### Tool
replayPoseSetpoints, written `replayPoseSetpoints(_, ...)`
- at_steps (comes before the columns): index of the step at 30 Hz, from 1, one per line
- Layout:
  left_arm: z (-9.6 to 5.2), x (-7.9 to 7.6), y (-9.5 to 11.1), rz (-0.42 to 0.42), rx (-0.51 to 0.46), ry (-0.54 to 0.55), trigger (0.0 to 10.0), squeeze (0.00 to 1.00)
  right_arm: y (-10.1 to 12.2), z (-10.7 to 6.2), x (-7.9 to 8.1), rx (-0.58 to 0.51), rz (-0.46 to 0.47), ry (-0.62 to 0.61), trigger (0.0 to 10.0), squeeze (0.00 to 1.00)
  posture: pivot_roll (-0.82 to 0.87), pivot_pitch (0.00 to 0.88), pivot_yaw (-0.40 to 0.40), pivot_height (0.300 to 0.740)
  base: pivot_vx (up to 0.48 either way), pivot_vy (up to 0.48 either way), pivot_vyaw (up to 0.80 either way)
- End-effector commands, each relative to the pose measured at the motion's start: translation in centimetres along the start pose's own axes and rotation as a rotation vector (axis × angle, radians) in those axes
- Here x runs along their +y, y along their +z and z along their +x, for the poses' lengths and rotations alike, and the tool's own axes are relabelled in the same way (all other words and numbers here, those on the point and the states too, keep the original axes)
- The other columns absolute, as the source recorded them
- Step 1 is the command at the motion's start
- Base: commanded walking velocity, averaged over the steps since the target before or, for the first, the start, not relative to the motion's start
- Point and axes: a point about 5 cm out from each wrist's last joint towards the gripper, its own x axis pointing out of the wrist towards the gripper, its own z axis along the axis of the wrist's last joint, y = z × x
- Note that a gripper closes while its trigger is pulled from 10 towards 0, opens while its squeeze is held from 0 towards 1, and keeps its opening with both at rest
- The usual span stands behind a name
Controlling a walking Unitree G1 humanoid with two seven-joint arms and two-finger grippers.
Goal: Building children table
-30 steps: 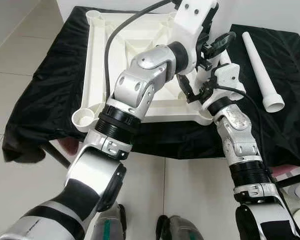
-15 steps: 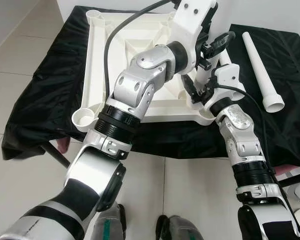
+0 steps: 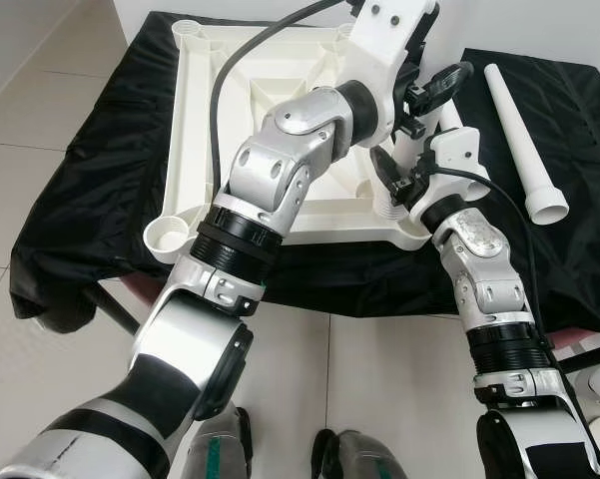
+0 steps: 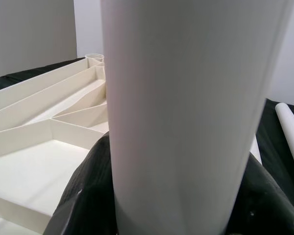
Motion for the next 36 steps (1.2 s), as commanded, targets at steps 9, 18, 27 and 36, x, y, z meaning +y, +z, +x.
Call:
replayPoseSetpoints(9,0.4,-0.8,1.1,0.011,-0.032,-0.046,10.0,0.52,0.2,-0.1,-0.5,-0.014,0.035,-0.037,10.0,0.00,0.06,0.093,-0.045,0.740,0.000,0.000,0.00)
replayPoseSetpoints(18,0.1,-1.0,1.6,-0.097,-0.087,-0.058,10.0,1.00,-0.1,-0.5,-1.2,-0.009,0.095,-0.106,10.0,0.00,0.06,0.088,-0.040,0.740,0.000,0.000,0.00)
replayPoseSetpoints(27,-1.3,0.2,1.5,-0.119,-0.112,0.080,10.0,0.00,0.1,-1.0,-1.7,-0.039,0.127,-0.157,10.0,0.00,0.05,0.078,-0.038,0.740,0.000,0.000,0.00)
replayPoseSetpoints(36,-4.7,2.9,-1.5,-0.198,-0.058,0.358,10.0,0.00,0.6,-1.3,-1.7,-0.085,0.166,-0.159,10.0,0.00,0.06,0.086,-0.048,0.740,0.000,0.000,0.00)
